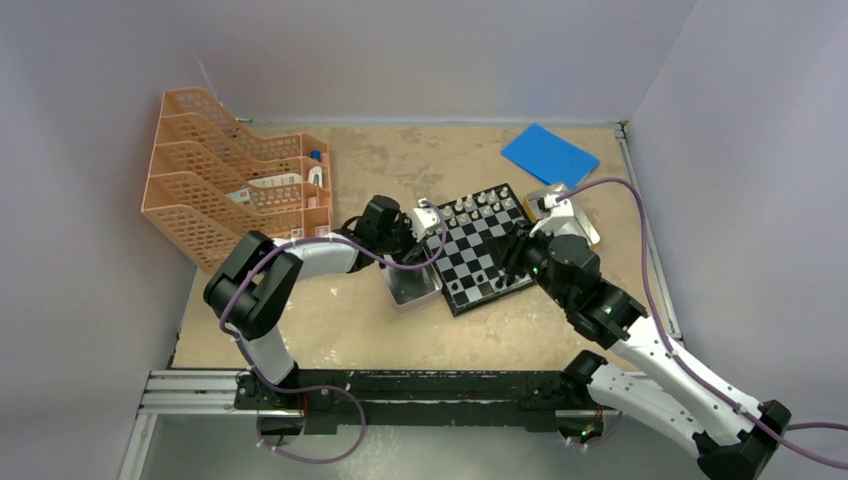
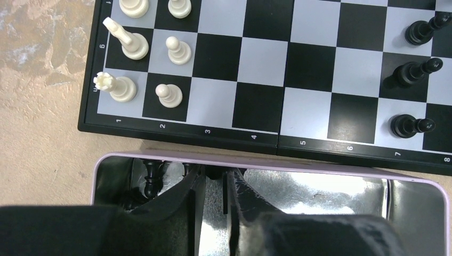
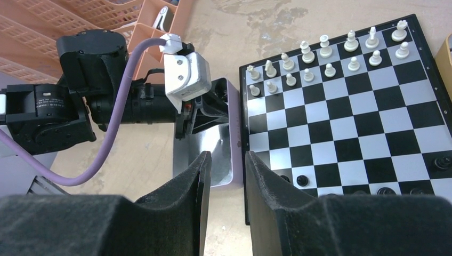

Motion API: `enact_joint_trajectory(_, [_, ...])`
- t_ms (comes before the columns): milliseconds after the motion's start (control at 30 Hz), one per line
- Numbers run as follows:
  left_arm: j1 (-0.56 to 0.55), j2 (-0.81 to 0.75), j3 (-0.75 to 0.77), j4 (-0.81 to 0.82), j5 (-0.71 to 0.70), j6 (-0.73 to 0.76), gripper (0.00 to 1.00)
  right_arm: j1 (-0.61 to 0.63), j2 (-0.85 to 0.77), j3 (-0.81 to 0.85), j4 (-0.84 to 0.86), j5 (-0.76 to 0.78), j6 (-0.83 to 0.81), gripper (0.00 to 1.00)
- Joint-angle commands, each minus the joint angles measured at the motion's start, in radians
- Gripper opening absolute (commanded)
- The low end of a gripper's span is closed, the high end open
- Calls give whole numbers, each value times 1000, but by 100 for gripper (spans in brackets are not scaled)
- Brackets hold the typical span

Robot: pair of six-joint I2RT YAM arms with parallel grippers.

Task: Set up the chess pieces on the board
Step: Pick up the chess piece from the storage box.

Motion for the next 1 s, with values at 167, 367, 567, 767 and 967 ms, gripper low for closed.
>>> enact_joint_trajectory(167, [6, -19, 26, 1, 32, 7, 4, 5, 17, -6, 61, 2, -21, 33])
enact_joint_trajectory(367, [7, -86, 44, -76, -27, -53, 1, 5, 20, -12, 73, -16, -18, 33])
enact_joint_trajectory(567, [6, -180, 48, -132, -70, -139, 0, 5, 17, -19, 66, -27, 10, 34])
enact_joint_trajectory(767, [6, -269, 90, -259, -22, -228, 0, 5, -4, -23, 45, -40, 44, 50])
enact_joint_trajectory(967, [-3, -382, 64, -291, 116, -281, 0, 6, -27, 0, -6, -30, 50, 75])
